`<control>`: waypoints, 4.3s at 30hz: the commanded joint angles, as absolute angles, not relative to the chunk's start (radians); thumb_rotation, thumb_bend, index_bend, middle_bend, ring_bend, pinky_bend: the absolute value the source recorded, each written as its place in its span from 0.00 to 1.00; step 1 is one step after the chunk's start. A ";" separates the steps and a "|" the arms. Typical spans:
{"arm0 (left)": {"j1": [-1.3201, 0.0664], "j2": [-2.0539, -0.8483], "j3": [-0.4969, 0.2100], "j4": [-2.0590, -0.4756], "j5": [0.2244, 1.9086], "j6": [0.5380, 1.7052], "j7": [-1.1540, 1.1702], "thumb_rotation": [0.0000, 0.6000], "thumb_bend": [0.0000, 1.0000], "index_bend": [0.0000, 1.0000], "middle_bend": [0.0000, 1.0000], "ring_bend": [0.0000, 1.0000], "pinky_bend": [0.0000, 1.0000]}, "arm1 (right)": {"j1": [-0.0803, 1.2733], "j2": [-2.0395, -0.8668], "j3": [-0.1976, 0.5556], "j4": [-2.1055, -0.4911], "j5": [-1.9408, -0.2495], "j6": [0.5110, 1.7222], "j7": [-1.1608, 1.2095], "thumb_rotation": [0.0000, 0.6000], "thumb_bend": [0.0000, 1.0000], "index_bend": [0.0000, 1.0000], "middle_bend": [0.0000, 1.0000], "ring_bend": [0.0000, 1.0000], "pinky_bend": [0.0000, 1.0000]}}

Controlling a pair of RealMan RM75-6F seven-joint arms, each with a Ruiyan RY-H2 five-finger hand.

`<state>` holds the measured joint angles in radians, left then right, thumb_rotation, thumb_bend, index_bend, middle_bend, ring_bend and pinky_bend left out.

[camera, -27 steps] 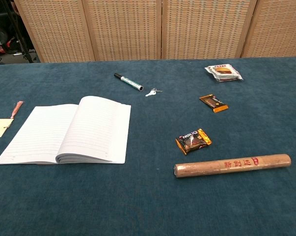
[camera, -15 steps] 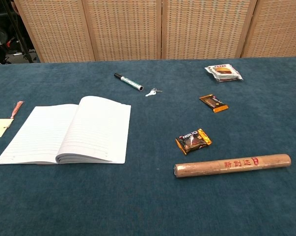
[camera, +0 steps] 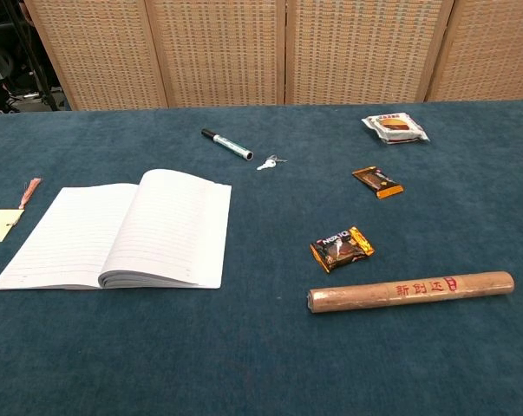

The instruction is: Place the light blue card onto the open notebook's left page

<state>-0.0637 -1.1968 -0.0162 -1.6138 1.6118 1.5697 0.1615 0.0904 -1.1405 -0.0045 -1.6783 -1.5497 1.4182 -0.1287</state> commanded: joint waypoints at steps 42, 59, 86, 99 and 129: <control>-0.307 -0.918 -0.106 -1.651 1.334 1.074 0.029 1.00 0.20 0.23 0.00 0.00 0.00 | 0.096 -1.142 -0.006 -1.674 -1.558 1.411 -0.124 1.00 0.16 0.00 0.00 0.00 0.00; -0.465 -1.089 -0.120 -1.313 1.077 0.764 0.078 1.00 0.21 0.32 0.00 0.00 0.00 | 0.106 -1.157 0.001 -1.672 -1.528 1.383 -0.154 1.00 0.16 0.00 0.00 0.00 0.00; -0.586 -1.317 -0.097 -1.022 0.948 0.576 0.156 1.00 0.21 0.32 0.00 0.00 0.00 | 0.115 -1.179 0.017 -1.643 -1.509 1.381 -0.150 1.00 0.16 0.00 0.00 0.00 0.00; -0.607 -1.336 -0.068 -0.994 0.929 0.577 0.221 1.00 0.21 0.32 0.00 0.00 0.00 | 0.118 -1.183 0.020 -1.639 -1.501 1.379 -0.150 1.00 0.16 0.00 0.00 0.00 0.00; -0.607 -1.412 -0.049 -0.903 1.003 0.592 0.215 1.00 0.21 0.31 0.00 0.00 0.00 | 0.123 -1.193 0.023 -1.631 -1.493 1.377 -0.155 1.00 0.16 0.00 0.00 0.00 0.00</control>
<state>-0.6069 -1.4121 -0.0486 -0.9030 1.0030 0.5921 0.2146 0.1231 -1.1933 0.0227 -1.6309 -1.4927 1.3771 -0.1553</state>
